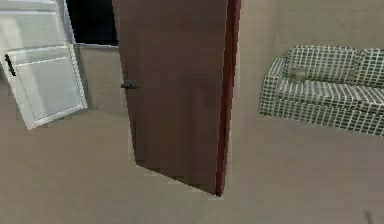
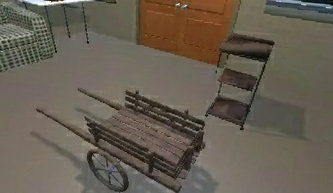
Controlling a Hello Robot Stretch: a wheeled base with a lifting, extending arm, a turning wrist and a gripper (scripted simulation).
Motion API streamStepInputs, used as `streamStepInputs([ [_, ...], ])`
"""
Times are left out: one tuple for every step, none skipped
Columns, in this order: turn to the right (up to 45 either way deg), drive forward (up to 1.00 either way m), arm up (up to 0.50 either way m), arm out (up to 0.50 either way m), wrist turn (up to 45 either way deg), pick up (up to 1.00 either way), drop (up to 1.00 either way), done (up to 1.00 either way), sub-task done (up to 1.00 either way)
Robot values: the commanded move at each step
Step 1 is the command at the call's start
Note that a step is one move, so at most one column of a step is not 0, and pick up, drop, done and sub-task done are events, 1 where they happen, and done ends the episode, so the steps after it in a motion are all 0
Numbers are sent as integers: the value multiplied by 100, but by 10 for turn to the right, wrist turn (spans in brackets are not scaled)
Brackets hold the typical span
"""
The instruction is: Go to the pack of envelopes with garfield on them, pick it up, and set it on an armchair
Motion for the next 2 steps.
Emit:
streamStepInputs([
  [0,30,0,0,0,0,0,0,0],
  [-450,0,0,0,0,0,0,0,0],
])
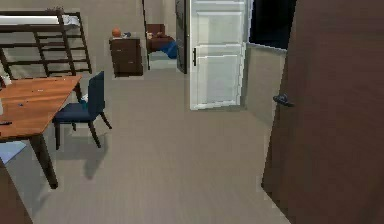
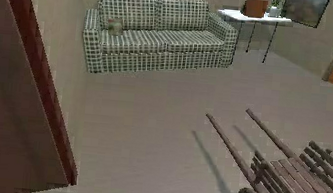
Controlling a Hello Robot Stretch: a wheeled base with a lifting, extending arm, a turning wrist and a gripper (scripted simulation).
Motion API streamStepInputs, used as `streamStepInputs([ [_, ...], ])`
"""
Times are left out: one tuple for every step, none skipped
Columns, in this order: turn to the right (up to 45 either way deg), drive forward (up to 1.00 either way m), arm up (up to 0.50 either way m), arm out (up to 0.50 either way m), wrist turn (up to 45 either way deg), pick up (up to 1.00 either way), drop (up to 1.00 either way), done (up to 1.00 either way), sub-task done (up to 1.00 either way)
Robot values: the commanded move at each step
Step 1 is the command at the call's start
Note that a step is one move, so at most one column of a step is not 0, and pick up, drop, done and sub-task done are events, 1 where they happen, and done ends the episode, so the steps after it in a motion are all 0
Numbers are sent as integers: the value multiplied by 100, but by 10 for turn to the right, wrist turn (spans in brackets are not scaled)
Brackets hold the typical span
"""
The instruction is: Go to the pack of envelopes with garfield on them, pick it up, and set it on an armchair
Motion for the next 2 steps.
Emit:
streamStepInputs([
  [-210,0,0,0,0,0,0,0,0],
  [0,100,0,0,0,0,0,0,0],
])
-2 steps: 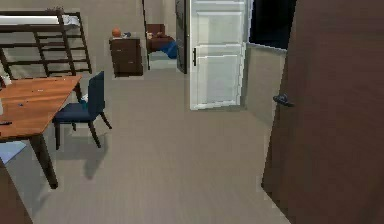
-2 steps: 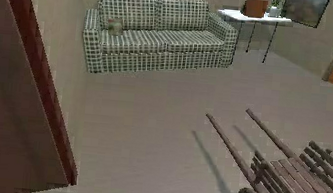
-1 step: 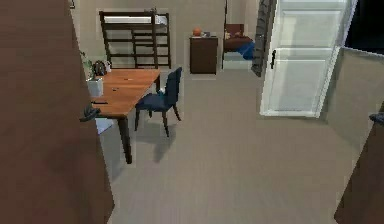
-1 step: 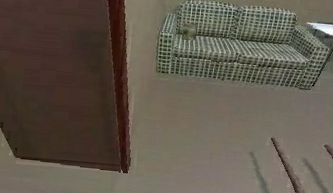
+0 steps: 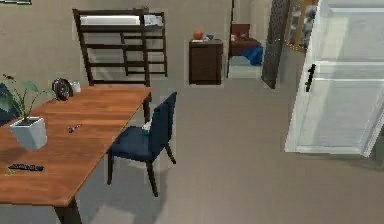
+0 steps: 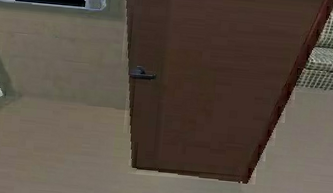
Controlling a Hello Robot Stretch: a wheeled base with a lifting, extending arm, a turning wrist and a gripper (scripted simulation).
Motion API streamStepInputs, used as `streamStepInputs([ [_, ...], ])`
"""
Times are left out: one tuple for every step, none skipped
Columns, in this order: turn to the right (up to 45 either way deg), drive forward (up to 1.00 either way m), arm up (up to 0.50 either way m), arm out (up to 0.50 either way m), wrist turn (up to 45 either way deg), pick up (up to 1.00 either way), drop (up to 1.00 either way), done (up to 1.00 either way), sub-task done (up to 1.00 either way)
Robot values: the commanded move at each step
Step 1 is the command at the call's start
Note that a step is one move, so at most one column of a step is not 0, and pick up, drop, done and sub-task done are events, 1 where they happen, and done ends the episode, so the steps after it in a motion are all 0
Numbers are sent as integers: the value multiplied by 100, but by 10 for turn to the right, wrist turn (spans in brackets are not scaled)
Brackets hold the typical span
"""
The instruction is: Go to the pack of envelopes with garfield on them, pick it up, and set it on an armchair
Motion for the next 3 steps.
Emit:
streamStepInputs([
  [0,95,0,0,0,0,0,0,0],
  [-450,0,0,0,0,0,0,0,0],
  [-450,0,0,0,0,0,0,0,0],
])
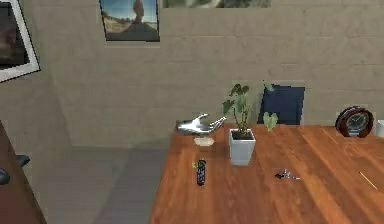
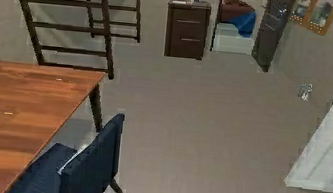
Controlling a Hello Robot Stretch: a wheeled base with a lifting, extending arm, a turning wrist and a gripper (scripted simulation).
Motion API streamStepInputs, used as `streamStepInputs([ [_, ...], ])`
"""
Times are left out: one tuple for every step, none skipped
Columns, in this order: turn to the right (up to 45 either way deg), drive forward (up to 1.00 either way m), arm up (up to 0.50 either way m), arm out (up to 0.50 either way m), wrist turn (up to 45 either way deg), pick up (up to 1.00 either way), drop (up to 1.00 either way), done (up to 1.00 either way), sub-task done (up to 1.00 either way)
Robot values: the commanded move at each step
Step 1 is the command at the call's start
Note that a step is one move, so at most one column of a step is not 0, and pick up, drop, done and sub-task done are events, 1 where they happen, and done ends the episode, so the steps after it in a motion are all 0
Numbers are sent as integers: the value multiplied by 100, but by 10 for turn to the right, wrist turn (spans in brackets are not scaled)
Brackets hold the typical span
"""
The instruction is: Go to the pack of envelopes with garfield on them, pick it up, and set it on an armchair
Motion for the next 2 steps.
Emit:
streamStepInputs([
  [-240,0,0,0,0,0,0,0,0],
  [-30,0,0,0,0,0,0,0,0],
])
